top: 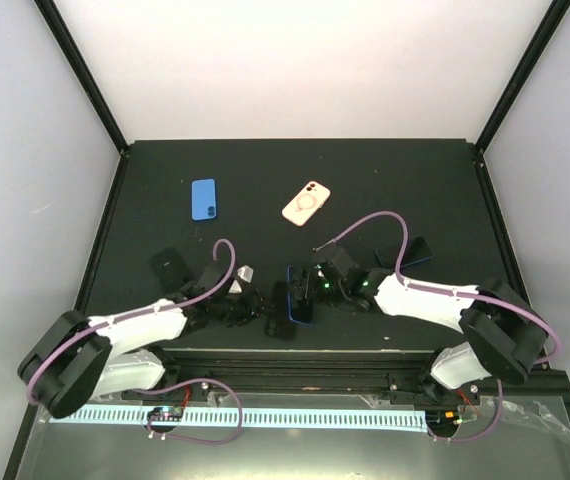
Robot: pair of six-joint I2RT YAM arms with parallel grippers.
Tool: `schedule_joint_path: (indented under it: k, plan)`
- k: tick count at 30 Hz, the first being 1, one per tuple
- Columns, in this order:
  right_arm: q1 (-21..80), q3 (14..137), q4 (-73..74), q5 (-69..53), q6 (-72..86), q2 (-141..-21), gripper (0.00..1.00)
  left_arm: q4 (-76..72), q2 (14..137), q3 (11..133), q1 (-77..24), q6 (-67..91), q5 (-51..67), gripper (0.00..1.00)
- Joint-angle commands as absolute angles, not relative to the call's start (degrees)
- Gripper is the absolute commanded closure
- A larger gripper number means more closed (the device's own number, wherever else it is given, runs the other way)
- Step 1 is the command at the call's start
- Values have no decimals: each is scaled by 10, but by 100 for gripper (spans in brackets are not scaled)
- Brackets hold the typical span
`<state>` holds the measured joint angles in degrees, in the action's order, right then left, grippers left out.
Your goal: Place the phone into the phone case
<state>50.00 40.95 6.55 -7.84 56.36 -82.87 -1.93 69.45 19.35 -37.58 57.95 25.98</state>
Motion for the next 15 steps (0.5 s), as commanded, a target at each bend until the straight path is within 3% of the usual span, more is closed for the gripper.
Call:
schedule_joint_path:
  k: [1, 8, 15]
  plan:
    - [538, 419, 11, -65, 628, -829, 37, 1, 629, 188, -370, 600, 213, 52]
    - [587, 450, 23, -35, 677, -872, 37, 79, 554, 187, -308, 550, 210, 39]
    - [607, 471, 27, -2, 716, -910, 37, 144, 511, 193, -241, 496, 225, 37]
